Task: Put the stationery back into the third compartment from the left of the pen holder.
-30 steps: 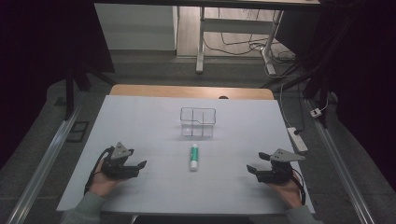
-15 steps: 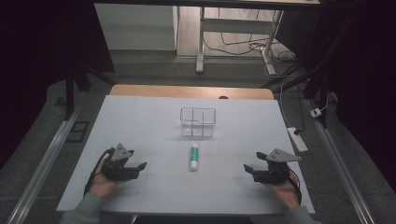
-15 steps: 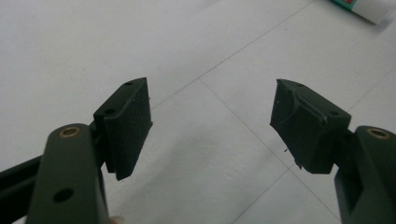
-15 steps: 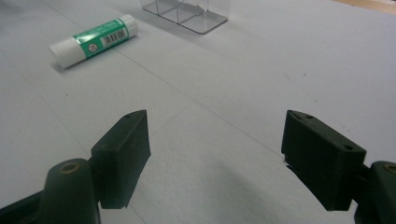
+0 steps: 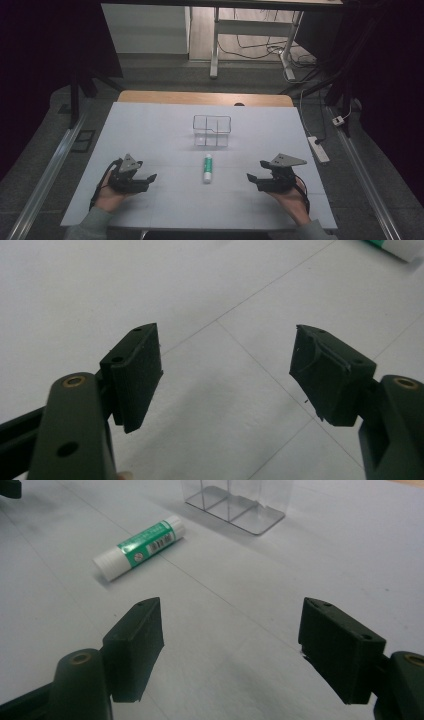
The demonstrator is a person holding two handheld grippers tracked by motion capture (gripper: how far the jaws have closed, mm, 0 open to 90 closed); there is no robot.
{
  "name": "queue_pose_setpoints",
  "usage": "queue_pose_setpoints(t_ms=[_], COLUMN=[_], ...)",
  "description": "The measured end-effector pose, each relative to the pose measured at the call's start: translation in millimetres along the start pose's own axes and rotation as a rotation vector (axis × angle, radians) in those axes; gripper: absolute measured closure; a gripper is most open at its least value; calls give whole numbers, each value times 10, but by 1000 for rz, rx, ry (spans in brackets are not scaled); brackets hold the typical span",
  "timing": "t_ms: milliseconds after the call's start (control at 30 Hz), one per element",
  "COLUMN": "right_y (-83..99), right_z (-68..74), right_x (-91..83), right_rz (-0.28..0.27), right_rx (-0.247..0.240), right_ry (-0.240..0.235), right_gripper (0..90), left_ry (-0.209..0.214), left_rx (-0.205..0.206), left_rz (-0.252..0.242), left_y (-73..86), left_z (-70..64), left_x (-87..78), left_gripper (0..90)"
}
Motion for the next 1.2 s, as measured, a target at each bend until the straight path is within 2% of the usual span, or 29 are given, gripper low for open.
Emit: queue_pose_setpoints(t_ms=[300, 433, 700, 800, 1000, 1200], right_y=[-91, -121, -239, -254, -321, -350], right_z=[273, 389, 626, 696, 835, 911], right_x=[201, 299, 471, 581, 766, 951], right_rz=[54, 76, 107, 134, 169, 224], right_rx=[35, 43, 80, 91, 77, 98], right_ry=[7, 29, 63, 67, 95, 130], right_gripper=[255, 255, 258, 258, 262, 267], left_ry=[-2, 1, -10, -15, -24, -21], left_rx=[6, 26, 15, 10, 5, 11], left_rz=[4, 14, 20, 21, 14, 6], left_y=[1, 4, 24, 34, 44, 31], left_z=[-11, -17, 9, 23, 35, 25], left_x=[14, 26, 47, 42, 18, 21], left_gripper=[285, 284, 284, 283, 283, 283])
Point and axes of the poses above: each handheld gripper's, and its own axes: x roughly forward along the jaws, y roughly out of its underside, z roughly to its left, the point moved 2 cm from there along x, roughly forward along the jaws, and after that the axes turned 14 degrees about x, right-handed, at the moved point
